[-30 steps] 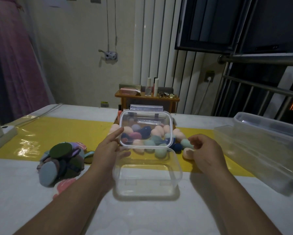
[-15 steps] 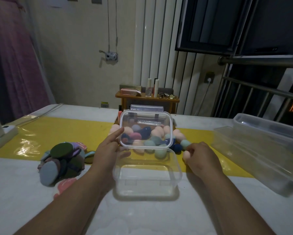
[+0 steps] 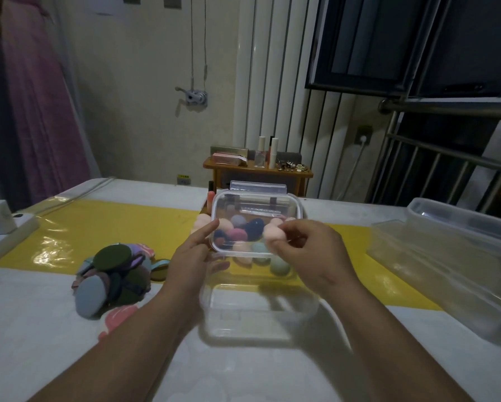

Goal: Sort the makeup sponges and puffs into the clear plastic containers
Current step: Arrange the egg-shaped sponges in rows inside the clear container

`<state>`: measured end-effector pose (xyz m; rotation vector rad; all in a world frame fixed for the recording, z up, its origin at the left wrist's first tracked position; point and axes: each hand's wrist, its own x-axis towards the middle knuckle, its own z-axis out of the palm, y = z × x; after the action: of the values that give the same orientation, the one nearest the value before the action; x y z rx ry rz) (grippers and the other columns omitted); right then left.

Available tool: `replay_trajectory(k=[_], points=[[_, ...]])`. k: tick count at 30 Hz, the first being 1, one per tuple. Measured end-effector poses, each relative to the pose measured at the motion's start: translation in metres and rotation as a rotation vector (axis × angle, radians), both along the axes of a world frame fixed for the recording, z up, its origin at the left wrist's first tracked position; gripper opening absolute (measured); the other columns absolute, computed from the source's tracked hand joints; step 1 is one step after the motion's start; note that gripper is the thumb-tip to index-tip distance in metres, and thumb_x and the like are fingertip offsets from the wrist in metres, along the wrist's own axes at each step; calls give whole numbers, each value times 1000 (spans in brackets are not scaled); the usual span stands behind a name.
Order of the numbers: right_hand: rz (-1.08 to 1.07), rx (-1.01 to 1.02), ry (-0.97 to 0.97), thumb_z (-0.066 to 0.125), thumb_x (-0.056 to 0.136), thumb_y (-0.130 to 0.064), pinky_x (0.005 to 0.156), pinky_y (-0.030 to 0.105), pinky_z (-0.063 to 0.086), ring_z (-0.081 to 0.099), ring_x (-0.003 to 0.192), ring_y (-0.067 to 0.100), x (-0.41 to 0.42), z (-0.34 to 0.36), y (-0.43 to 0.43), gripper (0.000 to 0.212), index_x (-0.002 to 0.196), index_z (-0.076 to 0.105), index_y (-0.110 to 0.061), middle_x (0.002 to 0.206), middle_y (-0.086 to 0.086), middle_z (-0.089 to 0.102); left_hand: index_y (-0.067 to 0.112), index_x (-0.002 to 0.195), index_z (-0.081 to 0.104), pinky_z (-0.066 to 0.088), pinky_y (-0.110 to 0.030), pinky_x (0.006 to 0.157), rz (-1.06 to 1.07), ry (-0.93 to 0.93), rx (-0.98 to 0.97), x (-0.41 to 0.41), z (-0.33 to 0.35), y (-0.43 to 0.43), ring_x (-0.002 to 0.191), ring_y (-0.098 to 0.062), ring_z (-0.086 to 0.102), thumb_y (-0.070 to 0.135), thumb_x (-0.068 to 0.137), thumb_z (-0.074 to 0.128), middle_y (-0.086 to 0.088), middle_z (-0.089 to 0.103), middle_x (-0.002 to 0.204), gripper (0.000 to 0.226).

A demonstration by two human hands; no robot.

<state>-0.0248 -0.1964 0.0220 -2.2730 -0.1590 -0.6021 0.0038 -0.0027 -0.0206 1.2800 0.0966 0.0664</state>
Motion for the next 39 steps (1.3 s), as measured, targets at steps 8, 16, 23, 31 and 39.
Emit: replay_trajectory(k=[8,16,23,31,39], points=[[221,-90,267,74,82,-33,65,21,48,59,77,0,10,-17,43,15,89,62,-28,87,-20,60,32,119,69,53,-21,57,14,-28,28,-4,2,-1,99,-20,64,-13,87,31,-9,57,134,67],[224,-204,304,67,87,-27,59,24,40,53,67,7,10,-20,52,17,74,57,-25,72,-7,58,32,118,69,54,-22,59,15,-37,31,-3,1,0,102,-22,65,-14,85,31,-7,59,132,68],[239,-220,345,64,89,-28,63,26,45,55,70,11,9,-19,53,18,73,56,-26,76,-5,60,35,116,71,57,-37,76,16,-31,14,0,-3,0,109,-27,63,-11,85,32,-8,58,135,68],[315,-302,448,65,90,-27,60,14,40,58,80,5,4,-17,55,8,95,68,-32,101,-8,68,40,111,72,59,-43,81,4,2,-8,0,-5,1,110,-29,64,-3,88,33,-4,58,134,62],[312,-218,464,71,84,-23,63,17,47,64,80,5,9,-20,52,12,89,64,-31,94,-8,71,37,113,71,58,-37,76,12,-11,15,-2,-2,-1,109,-25,62,-4,89,32,-3,55,136,63]])
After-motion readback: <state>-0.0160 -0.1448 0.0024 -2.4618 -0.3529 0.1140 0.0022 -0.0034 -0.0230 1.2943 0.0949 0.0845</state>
